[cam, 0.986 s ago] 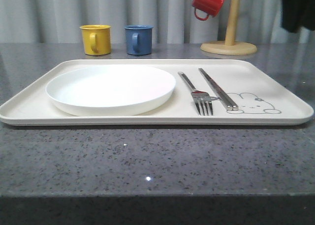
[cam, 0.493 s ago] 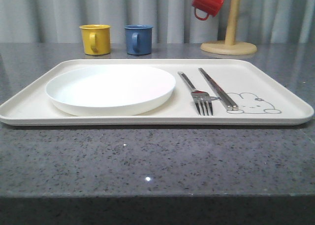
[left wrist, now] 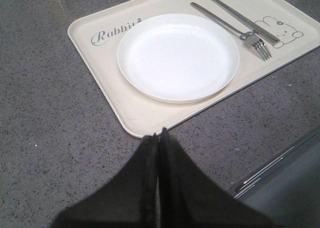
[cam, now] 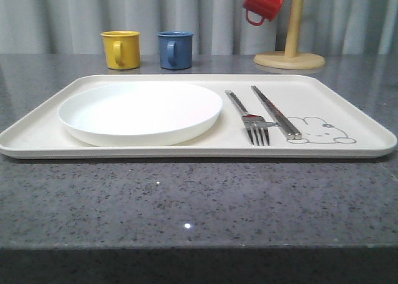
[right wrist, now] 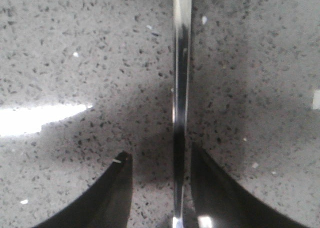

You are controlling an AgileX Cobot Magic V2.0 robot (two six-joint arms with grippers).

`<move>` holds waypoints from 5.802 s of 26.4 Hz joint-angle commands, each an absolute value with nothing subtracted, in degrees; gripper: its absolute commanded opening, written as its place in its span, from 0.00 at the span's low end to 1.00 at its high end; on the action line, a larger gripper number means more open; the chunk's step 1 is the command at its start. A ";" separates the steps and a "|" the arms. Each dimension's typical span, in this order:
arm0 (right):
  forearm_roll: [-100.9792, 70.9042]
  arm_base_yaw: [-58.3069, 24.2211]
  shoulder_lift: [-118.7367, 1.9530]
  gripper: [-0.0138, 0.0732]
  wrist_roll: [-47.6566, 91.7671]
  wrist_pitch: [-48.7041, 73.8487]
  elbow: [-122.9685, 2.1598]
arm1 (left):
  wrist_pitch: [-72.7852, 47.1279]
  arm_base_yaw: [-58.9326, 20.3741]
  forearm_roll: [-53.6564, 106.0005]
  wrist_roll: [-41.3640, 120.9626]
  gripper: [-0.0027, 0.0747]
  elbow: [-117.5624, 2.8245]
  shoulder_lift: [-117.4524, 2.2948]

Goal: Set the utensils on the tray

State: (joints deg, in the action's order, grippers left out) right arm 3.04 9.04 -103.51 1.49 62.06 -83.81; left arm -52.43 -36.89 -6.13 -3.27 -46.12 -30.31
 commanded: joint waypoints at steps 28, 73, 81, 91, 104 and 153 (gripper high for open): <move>-12.59 -12.12 -90.83 0.17 0.00 65.56 -85.39 | -48.25 -37.43 -6.13 -3.79 0.01 -47.63 -30.49; 3.37 -31.66 -50.79 0.44 -1.70 57.36 -59.71 | -48.25 -37.43 -6.13 -3.79 0.01 -47.63 -30.49; 3.54 -31.66 -34.37 0.44 -1.75 55.82 -50.60 | -46.54 -37.43 -6.13 -3.79 0.01 -47.63 -30.49; 3.54 -31.66 -29.47 0.35 -1.81 55.82 -48.67 | -46.45 -37.43 -6.13 -3.79 0.01 -47.63 -30.49; 3.53 -31.66 -29.47 0.08 -1.81 56.25 -48.67 | -46.90 -37.43 -8.76 -1.68 0.01 -47.63 -30.49; 3.53 -31.66 -29.47 0.08 -1.81 56.33 -48.67 | 1.36 -3.33 -2.35 -0.71 0.01 0.23 1.68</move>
State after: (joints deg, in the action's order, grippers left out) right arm 2.76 -31.56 -29.17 -2.18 59.64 -47.28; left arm -2.80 -2.95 -2.82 -1.62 0.20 0.21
